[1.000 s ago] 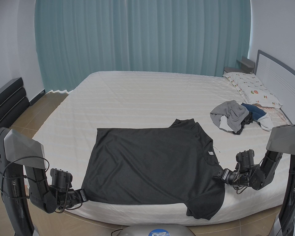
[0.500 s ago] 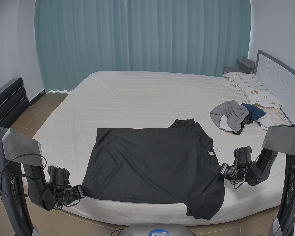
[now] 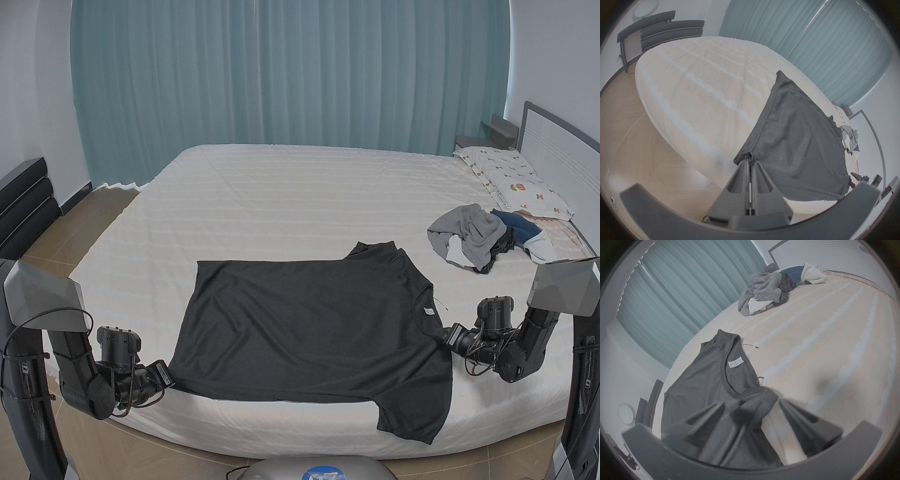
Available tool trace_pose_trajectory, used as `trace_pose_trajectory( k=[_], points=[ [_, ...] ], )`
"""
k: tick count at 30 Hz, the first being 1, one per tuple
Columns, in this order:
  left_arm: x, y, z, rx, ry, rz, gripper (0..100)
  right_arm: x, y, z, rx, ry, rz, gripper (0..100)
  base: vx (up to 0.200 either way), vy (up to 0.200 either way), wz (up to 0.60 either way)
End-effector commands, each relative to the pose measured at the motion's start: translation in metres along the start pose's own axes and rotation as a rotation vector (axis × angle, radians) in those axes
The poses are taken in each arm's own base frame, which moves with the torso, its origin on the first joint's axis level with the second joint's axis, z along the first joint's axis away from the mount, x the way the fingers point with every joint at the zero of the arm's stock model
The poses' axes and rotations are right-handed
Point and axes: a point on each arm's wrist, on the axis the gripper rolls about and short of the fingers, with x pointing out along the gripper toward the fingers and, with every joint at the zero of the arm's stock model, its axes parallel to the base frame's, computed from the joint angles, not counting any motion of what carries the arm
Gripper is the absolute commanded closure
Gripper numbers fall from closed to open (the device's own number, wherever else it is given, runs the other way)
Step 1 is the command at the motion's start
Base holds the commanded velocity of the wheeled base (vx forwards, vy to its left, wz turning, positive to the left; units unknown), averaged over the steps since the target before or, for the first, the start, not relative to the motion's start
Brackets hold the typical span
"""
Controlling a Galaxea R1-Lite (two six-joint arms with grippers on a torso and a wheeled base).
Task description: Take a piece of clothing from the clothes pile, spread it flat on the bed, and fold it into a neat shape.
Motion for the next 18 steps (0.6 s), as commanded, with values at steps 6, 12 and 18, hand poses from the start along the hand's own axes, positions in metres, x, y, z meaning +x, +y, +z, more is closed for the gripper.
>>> trace_pose_trajectory(
  k=[6, 12, 18],
  points=[
    [0.003, 0.002, 0.003, -0.009, -0.008, 0.002, 100, -0.049, -0.023, 0.004, -0.041, 0.069, 0.118, 0, 0.000, 0.000, 0.00],
    [0.003, 0.002, 0.004, -0.011, -0.009, 0.004, 100, -0.065, -0.030, -0.013, -0.096, 0.132, 0.121, 0, 0.000, 0.000, 0.00],
    [0.003, 0.002, 0.004, -0.009, -0.010, 0.005, 100, -0.076, -0.027, -0.040, -0.139, 0.222, 0.186, 0, 0.000, 0.000, 0.00]
  ],
)
